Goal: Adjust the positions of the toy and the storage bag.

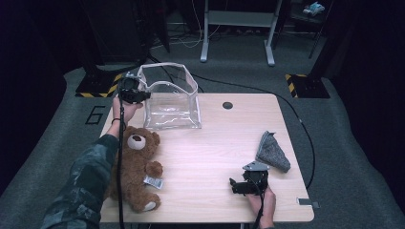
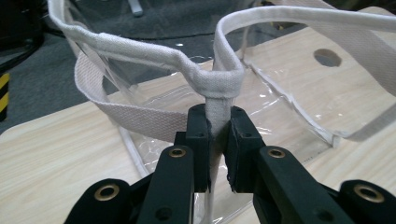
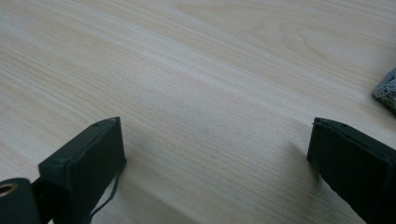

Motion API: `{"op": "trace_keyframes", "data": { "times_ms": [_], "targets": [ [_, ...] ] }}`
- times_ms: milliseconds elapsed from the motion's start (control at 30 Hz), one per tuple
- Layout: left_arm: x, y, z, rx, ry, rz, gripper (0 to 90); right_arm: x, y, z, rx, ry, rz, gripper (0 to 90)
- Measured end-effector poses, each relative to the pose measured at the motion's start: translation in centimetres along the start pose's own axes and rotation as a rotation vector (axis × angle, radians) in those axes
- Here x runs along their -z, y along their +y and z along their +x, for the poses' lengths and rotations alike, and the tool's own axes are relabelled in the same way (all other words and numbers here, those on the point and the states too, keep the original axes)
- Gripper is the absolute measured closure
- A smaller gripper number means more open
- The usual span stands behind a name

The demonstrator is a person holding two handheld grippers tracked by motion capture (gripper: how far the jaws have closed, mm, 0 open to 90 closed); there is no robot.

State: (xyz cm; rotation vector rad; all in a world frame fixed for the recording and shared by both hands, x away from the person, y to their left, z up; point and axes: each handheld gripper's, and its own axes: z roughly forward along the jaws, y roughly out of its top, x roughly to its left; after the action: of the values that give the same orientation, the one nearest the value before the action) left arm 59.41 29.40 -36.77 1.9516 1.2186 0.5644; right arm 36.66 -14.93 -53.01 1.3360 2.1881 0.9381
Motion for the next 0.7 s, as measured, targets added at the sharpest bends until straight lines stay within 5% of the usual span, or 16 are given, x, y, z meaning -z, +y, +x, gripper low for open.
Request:
{"op": "trace_keyframes", "data": {
  "times_ms": [267, 700],
  "targets": [
    [-0.4, -0.1, -2.0, -0.034, -0.042, -0.006, 80.7, 0.0, 0.0, 0.0, 0.0, 0.0, 0.0, 3.3],
    [-0.8, 0.2, -5.0, -0.027, -0.099, -0.032, 80.8, 0.0, 0.0, 0.0, -0.001, -0.002, 0.001, 3.3]
  ]
}}
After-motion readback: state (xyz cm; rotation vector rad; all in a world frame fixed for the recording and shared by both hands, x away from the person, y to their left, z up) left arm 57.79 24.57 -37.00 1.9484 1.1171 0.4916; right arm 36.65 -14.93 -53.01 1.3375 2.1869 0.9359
